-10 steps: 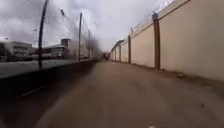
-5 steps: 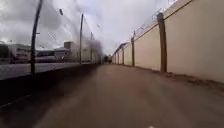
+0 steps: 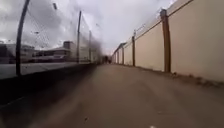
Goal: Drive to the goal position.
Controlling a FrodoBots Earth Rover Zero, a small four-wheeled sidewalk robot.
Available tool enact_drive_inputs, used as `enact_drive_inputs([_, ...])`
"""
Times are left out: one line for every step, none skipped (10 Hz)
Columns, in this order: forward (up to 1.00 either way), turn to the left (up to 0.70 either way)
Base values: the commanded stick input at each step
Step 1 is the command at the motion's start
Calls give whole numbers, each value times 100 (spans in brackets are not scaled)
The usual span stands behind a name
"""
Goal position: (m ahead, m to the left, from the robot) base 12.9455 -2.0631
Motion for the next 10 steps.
enact_drive_inputs([70, 0])
enact_drive_inputs([70, 0])
enact_drive_inputs([70, 0])
enact_drive_inputs([70, 0])
enact_drive_inputs([70, 0])
enact_drive_inputs([70, 2])
enact_drive_inputs([70, 8])
enact_drive_inputs([70, -3])
enact_drive_inputs([70, -19])
enact_drive_inputs([70, -11])
